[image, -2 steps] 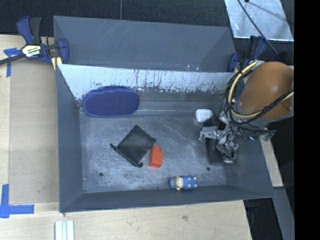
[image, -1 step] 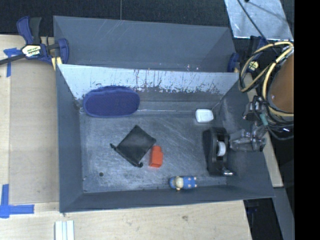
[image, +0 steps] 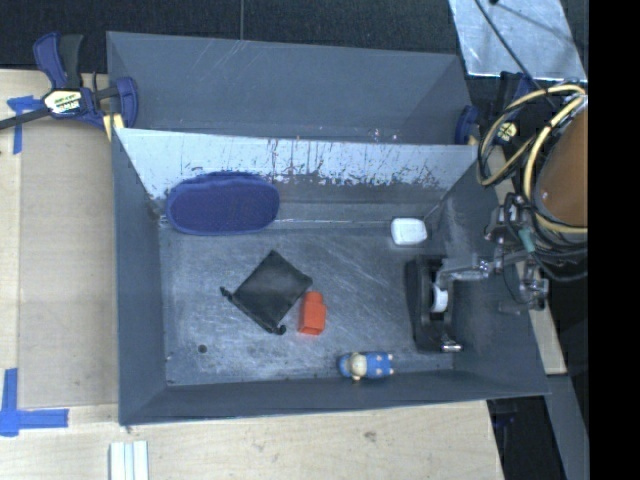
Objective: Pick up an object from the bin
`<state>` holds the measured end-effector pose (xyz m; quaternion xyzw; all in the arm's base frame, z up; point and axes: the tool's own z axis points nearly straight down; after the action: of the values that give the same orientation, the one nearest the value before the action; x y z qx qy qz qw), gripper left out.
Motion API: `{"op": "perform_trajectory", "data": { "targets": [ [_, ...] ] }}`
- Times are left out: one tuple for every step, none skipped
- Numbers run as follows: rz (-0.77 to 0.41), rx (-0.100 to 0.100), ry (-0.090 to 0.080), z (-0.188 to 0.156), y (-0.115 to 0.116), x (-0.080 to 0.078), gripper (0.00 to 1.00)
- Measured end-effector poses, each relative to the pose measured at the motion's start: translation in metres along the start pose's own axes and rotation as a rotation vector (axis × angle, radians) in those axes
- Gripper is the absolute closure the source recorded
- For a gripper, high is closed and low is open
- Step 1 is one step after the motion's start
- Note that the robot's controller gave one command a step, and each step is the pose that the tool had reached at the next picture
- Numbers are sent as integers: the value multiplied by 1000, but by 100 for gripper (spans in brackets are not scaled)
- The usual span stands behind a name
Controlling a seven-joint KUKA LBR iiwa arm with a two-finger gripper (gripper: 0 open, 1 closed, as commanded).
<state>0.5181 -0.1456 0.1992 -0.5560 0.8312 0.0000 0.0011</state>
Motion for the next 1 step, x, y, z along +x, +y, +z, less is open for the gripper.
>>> {"op": "perform_trajectory", "data": {
  "targets": [
    [398,-4,-2,118,-15,-16,0]
  ]
}}
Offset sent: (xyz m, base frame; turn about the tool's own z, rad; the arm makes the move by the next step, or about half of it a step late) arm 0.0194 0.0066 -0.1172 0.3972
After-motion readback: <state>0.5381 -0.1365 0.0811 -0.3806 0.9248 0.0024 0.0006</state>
